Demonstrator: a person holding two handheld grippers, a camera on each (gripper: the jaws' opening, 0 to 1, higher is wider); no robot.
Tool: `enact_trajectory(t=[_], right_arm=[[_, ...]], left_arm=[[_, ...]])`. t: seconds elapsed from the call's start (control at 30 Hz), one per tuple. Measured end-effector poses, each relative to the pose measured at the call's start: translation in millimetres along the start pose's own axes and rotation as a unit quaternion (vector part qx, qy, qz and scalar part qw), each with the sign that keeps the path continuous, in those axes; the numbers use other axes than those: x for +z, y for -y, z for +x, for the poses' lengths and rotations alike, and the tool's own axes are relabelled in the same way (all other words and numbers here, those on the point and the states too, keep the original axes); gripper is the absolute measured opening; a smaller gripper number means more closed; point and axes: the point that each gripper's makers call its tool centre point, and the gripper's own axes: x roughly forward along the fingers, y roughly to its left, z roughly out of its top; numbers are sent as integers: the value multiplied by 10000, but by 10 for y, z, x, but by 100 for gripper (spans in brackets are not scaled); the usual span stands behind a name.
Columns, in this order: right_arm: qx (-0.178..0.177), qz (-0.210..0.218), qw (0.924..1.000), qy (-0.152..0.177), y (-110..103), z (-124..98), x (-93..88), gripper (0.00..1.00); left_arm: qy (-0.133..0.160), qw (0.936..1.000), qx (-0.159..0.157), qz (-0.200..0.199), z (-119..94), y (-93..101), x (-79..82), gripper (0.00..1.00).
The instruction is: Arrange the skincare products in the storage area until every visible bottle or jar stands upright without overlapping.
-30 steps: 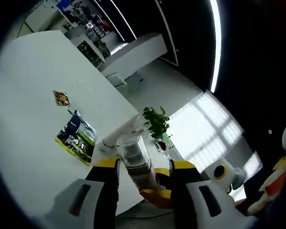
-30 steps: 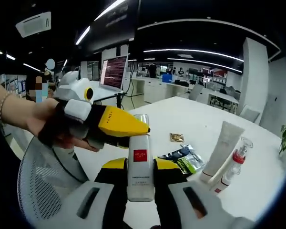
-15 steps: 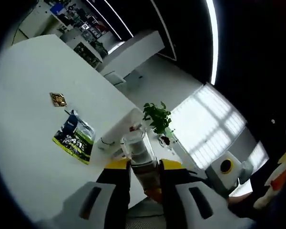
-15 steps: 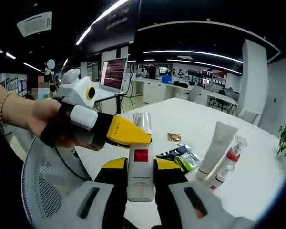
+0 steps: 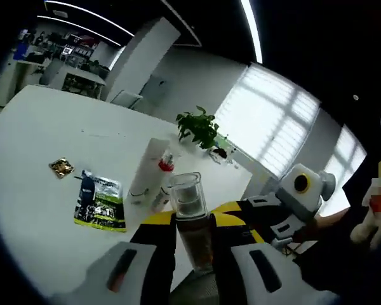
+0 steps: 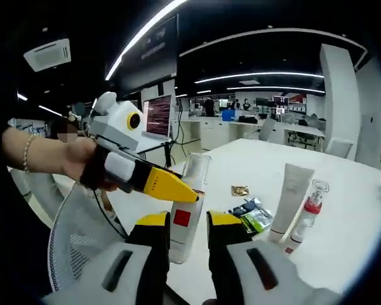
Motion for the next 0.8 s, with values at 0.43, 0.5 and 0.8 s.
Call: enact_trajectory(t=[0.43, 0.5, 0.8], right_arm=[[1303, 99, 9912, 225, -42, -86, 167, 26], [1437, 143, 9892, 249, -23, -97, 189, 28], [1813, -81, 9834, 85, -98, -72, 170, 29]], left_arm=[[-39, 9877, -1016, 1184, -72, 317, 256, 14], [-101, 9835, -1143, 1401, -73, 366, 255, 14], [-174, 9709, -1386, 1943, -10, 510, 258, 14]])
